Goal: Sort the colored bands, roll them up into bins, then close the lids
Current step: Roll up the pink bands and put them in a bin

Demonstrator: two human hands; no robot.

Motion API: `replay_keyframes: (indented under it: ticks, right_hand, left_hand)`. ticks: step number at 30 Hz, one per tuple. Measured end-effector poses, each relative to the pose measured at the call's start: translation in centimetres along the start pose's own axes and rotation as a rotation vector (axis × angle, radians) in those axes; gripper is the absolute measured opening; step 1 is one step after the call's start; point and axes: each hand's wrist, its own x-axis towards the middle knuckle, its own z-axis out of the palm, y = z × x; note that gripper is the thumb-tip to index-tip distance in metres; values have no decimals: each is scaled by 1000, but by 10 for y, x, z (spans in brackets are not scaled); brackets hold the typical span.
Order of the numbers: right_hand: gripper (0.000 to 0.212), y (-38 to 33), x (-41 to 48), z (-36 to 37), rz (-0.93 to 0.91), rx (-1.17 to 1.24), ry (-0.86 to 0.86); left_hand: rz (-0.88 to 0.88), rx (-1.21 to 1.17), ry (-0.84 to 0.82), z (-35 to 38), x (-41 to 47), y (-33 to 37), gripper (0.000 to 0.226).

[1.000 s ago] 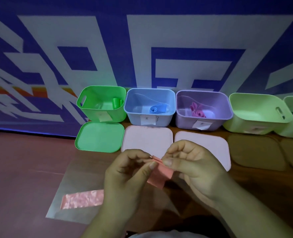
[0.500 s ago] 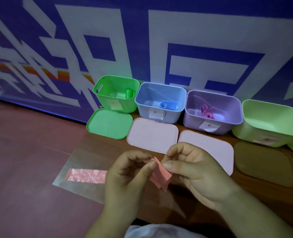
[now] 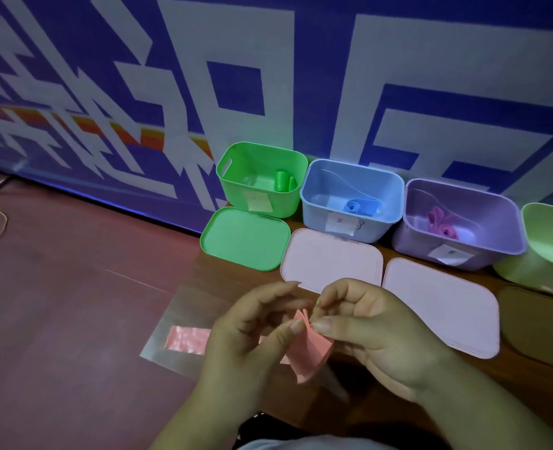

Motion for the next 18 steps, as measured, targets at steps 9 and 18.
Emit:
replay_keyframes:
  ticks: [9,18]
  right_hand:
    - [22,18,45,40,22,-65,129]
    - [18,133,107,-26,284,-642,592]
  left_hand:
    - [31,171,-111,-71,28,-14,31]
    - [-205,277,-232,-114,52,-58,37]
